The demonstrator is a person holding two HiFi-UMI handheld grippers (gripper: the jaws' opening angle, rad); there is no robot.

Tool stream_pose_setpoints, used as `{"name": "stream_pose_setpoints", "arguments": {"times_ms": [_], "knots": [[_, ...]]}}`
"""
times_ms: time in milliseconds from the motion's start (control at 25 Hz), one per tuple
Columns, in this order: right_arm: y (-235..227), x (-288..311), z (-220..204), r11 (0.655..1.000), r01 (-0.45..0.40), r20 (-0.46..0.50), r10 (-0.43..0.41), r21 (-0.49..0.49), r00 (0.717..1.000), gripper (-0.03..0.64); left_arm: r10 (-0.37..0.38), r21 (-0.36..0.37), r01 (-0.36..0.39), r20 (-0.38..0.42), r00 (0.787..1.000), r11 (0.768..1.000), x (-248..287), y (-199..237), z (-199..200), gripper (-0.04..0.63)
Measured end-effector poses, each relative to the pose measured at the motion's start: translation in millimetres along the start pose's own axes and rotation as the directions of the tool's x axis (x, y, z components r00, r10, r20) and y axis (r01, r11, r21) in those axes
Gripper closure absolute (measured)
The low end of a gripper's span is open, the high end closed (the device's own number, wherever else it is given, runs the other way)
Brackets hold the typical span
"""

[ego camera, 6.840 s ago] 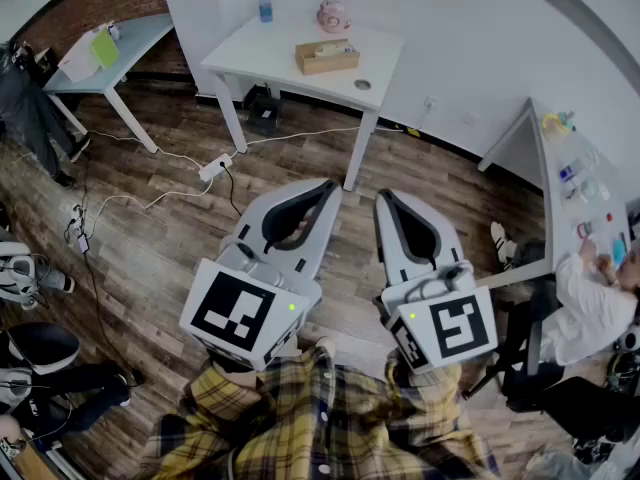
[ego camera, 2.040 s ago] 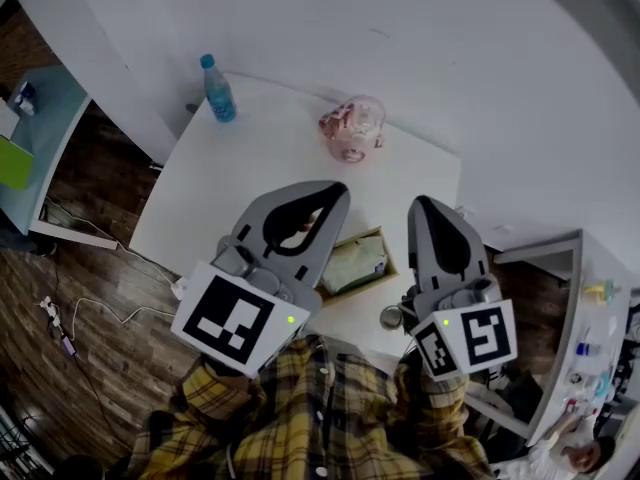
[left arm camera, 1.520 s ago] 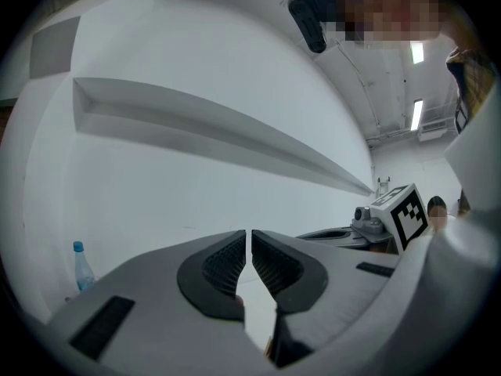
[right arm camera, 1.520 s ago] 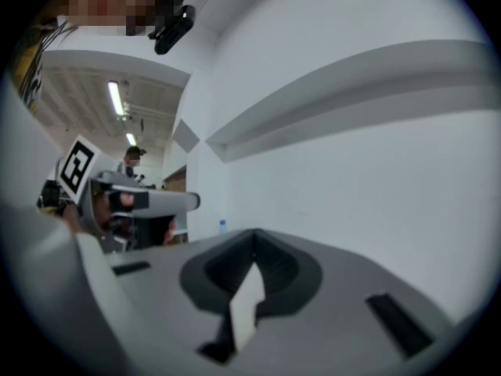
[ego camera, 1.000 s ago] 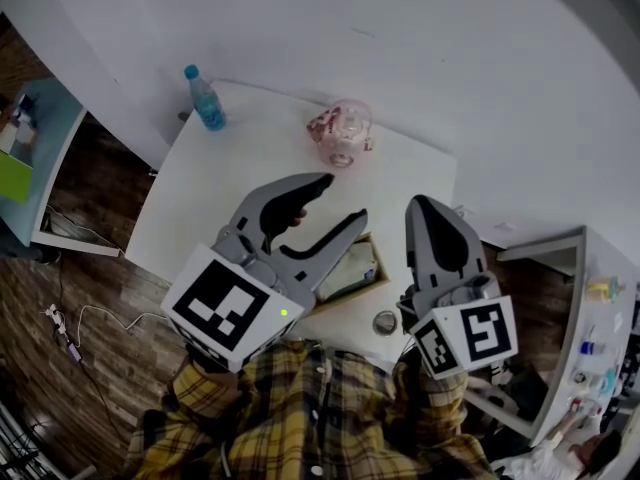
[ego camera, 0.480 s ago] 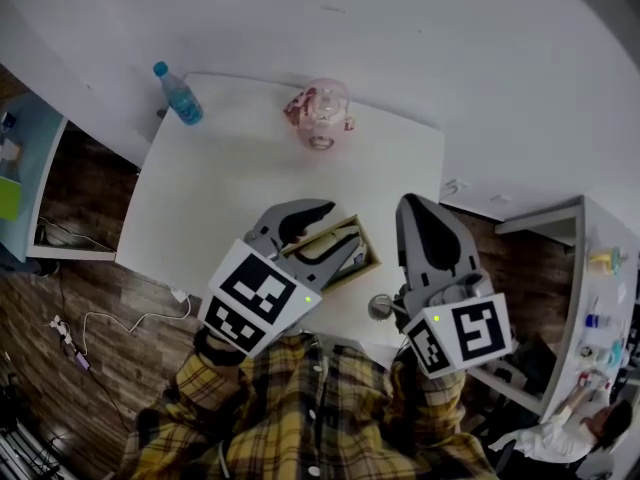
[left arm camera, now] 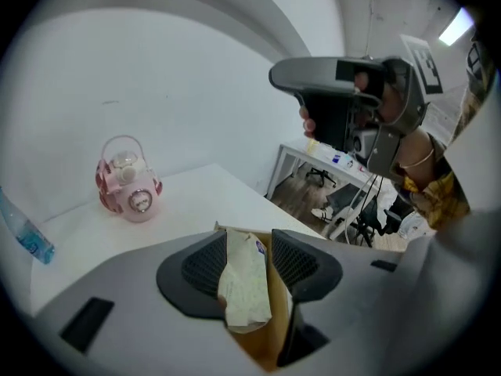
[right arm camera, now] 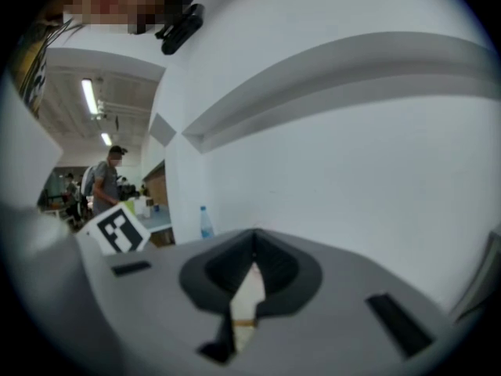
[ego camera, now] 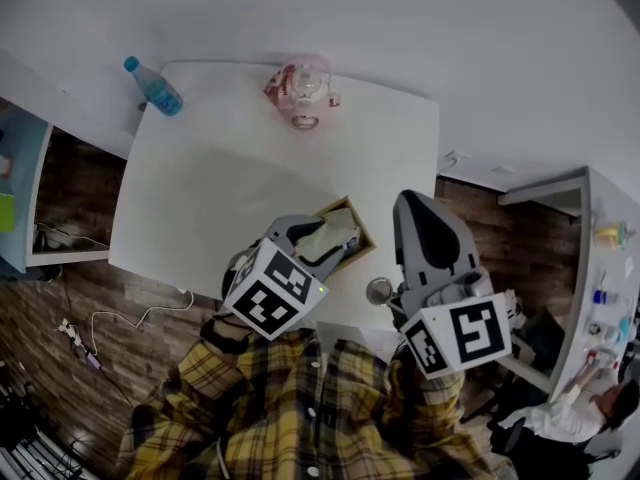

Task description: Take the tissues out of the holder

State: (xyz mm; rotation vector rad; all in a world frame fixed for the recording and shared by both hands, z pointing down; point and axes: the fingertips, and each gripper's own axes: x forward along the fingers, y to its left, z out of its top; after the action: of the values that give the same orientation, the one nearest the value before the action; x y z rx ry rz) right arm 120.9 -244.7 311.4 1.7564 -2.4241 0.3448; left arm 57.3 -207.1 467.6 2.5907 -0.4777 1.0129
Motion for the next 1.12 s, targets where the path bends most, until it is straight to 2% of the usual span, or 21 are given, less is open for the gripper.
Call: {"name": "stream_pose_setpoints", "arguments": {"times_ms": [200, 400, 680, 840, 1120], "knots": [[-6, -1, -14, 1.000, 0.009, -0.028, -0.008, 0.025, 1.000, 0.607, -0.027, 0.029, 0.030, -0.110, 0.994, 0.999, 30, -9, -29, 0.403], [-15, -3, -25, 0.999, 0.020, -0.050, -0.018, 0.041, 0.999, 0.607, -0.029, 0.004, 0.030, -0.196, 0.980, 1.000, 54, -10, -54, 0.403], [-21, 1, -38, 0.997, 0.023, -0.074, -0.018, 0.067, 0.997, 0.607, -0.036, -0.001, 0.037, -0.299, 0.954, 0.999, 75, -5, -81, 0.403], [-22, 2, -43, 0.997, 0.021, -0.081, -0.015, 0.076, 0.997, 0.607, -0.029, 0.016, 0.037, -0.370, 0.929, 0.999, 88, -5, -97, 0.403], [-28, -1, -49, 0.995, 0.036, -0.094, -0.028, 0.088, 0.995, 0.607, -0.045, -0.028, 0.036, -0.411, 0.910, 0.999, 103, 0, -114, 0.422]]}}
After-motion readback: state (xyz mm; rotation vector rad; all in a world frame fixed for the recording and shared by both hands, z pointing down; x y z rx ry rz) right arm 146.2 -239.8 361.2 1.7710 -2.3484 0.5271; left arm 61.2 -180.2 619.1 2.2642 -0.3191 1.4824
